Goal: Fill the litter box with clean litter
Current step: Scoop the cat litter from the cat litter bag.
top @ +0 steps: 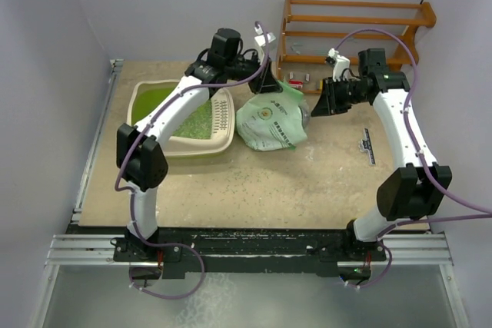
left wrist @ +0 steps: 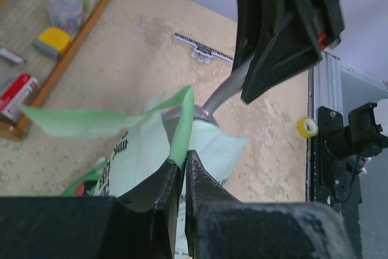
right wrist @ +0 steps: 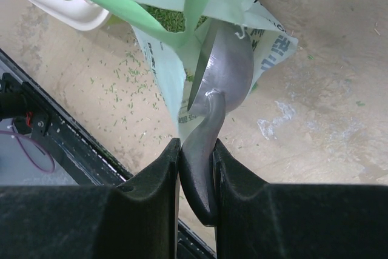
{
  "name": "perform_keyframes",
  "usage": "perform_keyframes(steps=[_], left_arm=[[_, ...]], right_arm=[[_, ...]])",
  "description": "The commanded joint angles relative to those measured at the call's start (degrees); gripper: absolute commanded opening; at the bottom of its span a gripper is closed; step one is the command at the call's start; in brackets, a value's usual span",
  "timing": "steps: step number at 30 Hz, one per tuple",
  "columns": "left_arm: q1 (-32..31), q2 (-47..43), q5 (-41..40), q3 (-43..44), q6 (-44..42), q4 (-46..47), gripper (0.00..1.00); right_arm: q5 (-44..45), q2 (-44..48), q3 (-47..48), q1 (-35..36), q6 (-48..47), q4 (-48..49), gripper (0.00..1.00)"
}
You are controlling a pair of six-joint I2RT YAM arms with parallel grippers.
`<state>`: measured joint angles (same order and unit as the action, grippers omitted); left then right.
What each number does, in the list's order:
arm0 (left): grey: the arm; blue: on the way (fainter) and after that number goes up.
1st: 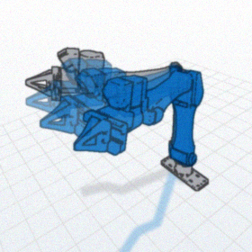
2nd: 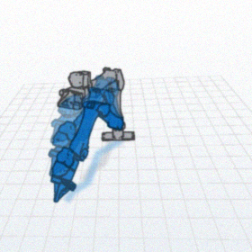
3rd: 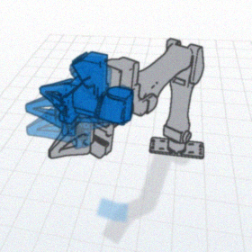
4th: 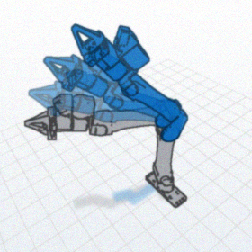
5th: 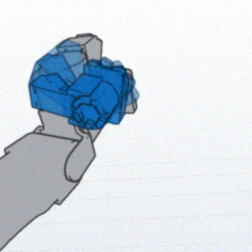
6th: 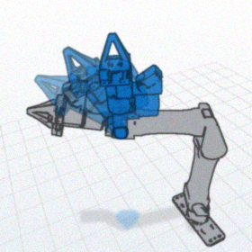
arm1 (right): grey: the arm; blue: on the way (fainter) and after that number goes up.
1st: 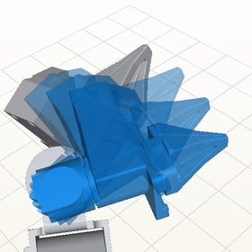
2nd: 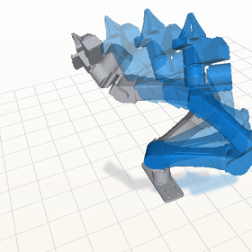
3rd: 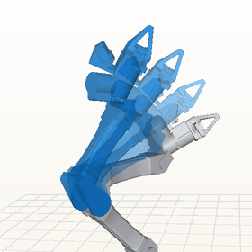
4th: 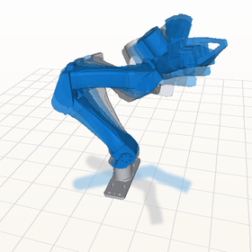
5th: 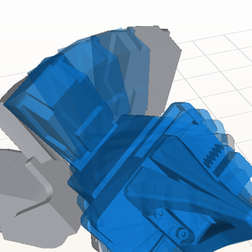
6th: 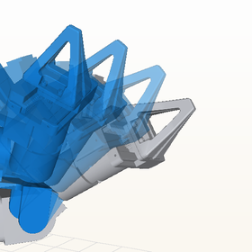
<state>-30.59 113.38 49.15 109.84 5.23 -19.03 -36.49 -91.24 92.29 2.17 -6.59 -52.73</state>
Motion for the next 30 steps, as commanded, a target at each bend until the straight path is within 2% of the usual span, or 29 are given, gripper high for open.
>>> perform_keyframes(steps=[1, 4, 8, 10, 12, 15, 18, 24, 30], left_arm=[[-5.03, 0.99, 1.17, 11.08, -3.44, -1.9, 0.03], [-5.53, 1.48, -0.15, 10.37, -3.55, -3.28, 0.03], [-5.3, -0.27, -4.83, 6.23, -10.73, -9.79, 0.06], [-4.91, -1.21, -8.67, 4.75, -12.96, -12.31, 0.3], [-4.11, -2.72, -11.38, 3.41, -13.76, -12.5, 0.48], [-2.62, -6.51, -13.62, -0.12, -11.73, -6.58, 0.64], [-1.59, -10.03, -18.02, -3.04, -11.1, -1.47, 0.76], [3.61, -12.04, -16.76, -4.48, -10.49, 0.85, 0.79], [4.12, -9.66, -11.38, -5.29, -11.84, 0.81, 0.79]], right_arm=[[-2.25, 1.28, -4.14, 1.01, 0.81, 2.72, 0.0], [-4.75, 2.78, -4.9, 0.99, 1.21, 3.97, 0.0], [-6.19, 2.17, -2.74, 0.99, -0.7, 0.88, 0.0], [-5.92, 2.1, -2.41, 0.99, -1.37, 1.34, 0.0], [-6.07, 2.12, -2.38, 0.99, -1.35, 1.43, 0.0], [-6.07, 1.86, -2.57, 0.99, -1.33, 1.39, 0.0], [-6.09, 1.77, -2.82, 0.99, -1.01, 1.66, 0.0], [-6.01, 2.31, -2.56, 1.0, -1.11, 1.79, 0.0], [-8.4, 1.51, -1.54, 0.99, -3.46, -1.0, 0.0]])
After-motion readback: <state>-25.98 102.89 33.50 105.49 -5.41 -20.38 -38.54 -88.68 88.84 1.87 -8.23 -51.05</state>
